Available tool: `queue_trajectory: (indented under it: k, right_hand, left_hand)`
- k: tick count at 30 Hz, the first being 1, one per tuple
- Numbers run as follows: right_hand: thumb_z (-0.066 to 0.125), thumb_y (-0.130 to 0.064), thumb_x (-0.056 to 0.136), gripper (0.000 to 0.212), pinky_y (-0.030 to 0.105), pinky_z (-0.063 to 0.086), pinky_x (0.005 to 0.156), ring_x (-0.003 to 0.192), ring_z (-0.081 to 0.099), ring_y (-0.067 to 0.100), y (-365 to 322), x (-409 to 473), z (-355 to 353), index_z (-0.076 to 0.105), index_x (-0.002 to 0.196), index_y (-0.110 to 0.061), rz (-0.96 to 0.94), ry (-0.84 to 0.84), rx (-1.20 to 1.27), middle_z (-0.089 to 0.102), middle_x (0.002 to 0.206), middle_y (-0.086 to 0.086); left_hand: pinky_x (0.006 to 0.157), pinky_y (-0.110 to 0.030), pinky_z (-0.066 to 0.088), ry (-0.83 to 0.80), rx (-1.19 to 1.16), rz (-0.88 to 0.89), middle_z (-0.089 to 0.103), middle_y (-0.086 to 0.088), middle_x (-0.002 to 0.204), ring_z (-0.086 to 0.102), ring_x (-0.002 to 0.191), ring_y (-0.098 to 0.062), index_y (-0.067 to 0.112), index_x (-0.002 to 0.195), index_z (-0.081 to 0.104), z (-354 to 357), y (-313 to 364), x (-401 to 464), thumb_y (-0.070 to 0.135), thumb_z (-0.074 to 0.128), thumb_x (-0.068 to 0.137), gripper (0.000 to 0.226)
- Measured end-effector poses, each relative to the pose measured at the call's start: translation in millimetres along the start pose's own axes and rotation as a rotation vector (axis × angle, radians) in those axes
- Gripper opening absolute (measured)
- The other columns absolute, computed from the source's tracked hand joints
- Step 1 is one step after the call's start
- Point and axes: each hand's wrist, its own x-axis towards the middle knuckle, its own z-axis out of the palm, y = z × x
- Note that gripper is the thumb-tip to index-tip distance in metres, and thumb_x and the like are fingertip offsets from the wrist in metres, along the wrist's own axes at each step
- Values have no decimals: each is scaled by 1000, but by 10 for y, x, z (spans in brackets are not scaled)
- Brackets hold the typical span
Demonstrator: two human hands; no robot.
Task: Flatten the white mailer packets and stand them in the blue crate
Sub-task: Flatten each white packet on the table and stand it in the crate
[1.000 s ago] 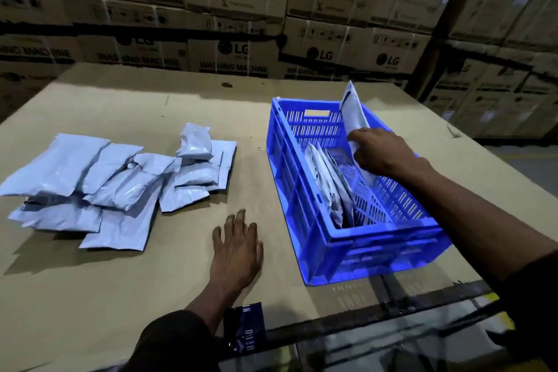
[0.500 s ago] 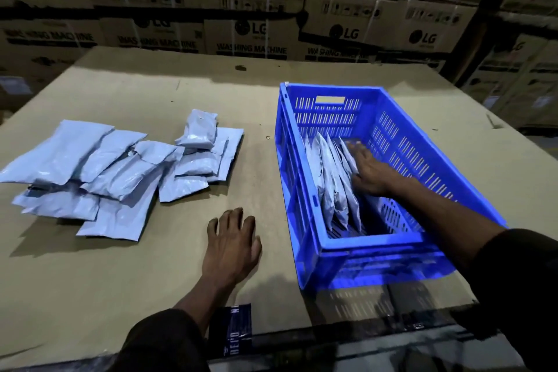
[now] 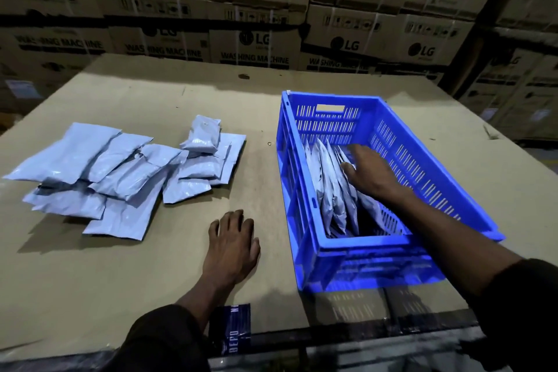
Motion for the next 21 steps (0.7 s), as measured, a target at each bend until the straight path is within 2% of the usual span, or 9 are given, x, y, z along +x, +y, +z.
queue_trajectory:
  k: [3, 6, 11, 17, 21]
  right_hand:
    - [60, -19, 87, 16, 43, 50, 74, 90, 60, 36, -472, -22, -140, 59, 101, -11, -180, 271, 91, 62, 95, 12]
    - [61, -12, 86, 4, 40, 46, 67, 81, 56, 32, -1130, -56, -239, 59, 89, -10, -340, 345, 132, 60, 87, 11]
    - [56, -17, 86, 9, 45, 50, 67, 86, 58, 36, -2077, -50, -12, 59, 94, -12, -485, 210, 156, 61, 91, 11]
    - [52, -21, 93, 13, 40, 45, 71, 98, 57, 35, -2693, -121, 603, 59, 102, -15, -455, -32, 91, 62, 105, 9]
    - [49, -31, 98, 21, 39, 43, 75, 105, 57, 32, -2980, -181, 984, 58, 107, -14, -447, -135, 114, 63, 112, 7]
  left_hand:
    - [102, -55, 39, 0, -30, -18, 50, -16, 143, 48, 129, -36, 13, 122, 61, -58, 12, 0, 40, 41, 90, 46]
    - [103, -56, 38, 43, -51, -24, 49, -20, 146, 47, 133, -41, 11, 126, 62, -111, -71, -49, 36, 43, 89, 48]
    - [106, -57, 36, 104, -2, -106, 45, -21, 149, 46, 133, -44, 11, 130, 60, -248, -555, -218, 36, 45, 89, 50]
    - [105, -59, 35, 172, 47, -299, 41, -22, 154, 41, 137, -44, 8, 133, 58, -475, -1304, -589, 34, 42, 89, 54]
    - [107, -58, 34, 205, 77, -386, 39, -23, 156, 39, 141, -46, 9, 137, 57, -566, -1659, -773, 30, 50, 86, 55]
